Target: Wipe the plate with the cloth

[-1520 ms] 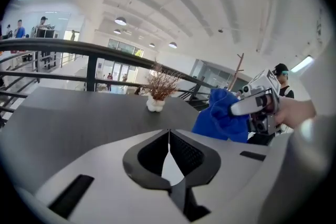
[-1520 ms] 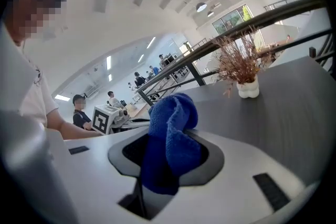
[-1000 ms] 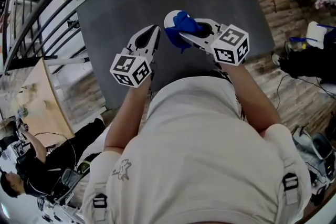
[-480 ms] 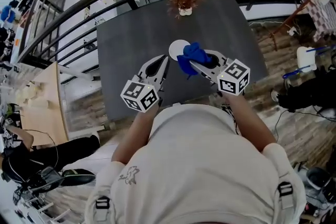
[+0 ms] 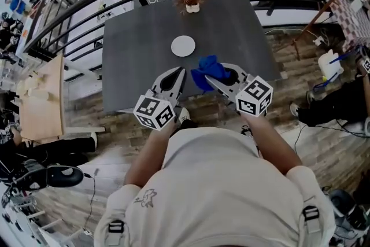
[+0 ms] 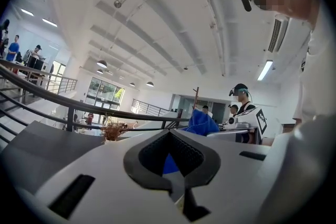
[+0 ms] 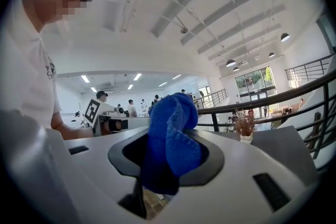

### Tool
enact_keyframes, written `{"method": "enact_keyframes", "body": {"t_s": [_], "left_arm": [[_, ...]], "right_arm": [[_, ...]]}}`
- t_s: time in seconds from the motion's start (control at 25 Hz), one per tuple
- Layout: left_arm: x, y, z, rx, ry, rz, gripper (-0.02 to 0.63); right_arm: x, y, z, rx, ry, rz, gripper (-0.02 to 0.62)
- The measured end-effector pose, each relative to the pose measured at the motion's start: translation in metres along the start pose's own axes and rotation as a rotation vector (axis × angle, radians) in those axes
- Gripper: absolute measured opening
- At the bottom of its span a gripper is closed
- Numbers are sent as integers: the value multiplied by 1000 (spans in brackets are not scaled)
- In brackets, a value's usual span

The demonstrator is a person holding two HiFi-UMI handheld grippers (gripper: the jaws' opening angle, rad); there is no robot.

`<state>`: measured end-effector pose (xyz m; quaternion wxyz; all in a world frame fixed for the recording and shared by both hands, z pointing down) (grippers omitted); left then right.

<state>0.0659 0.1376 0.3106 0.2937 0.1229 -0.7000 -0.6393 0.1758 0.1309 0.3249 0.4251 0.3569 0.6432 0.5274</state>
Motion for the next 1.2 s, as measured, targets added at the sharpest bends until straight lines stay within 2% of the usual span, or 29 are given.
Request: {"method": "enact_keyframes", "body": {"t_s": [0.24, 0.44, 1.2], "left_arm": [[-49, 13, 17, -7, -33, -2, 8], [-67, 15, 42, -18, -58, -4, 8], [-79, 27, 75, -27, -106, -2, 8]], "right_arm": [[31, 11, 42, -15, -56, -41, 132], [59, 17, 57, -19, -81, -36, 132], [83, 19, 67, -36, -105, -30, 132]]}}
Point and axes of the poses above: the fingertips, and each gripper's own axes: z backward along the fingers, x to its left, y out of its underside, the point moved 2 cm from there along z, backward along the fingers, and after that the axes turned 1 degree about z, right-handed, at the moved point
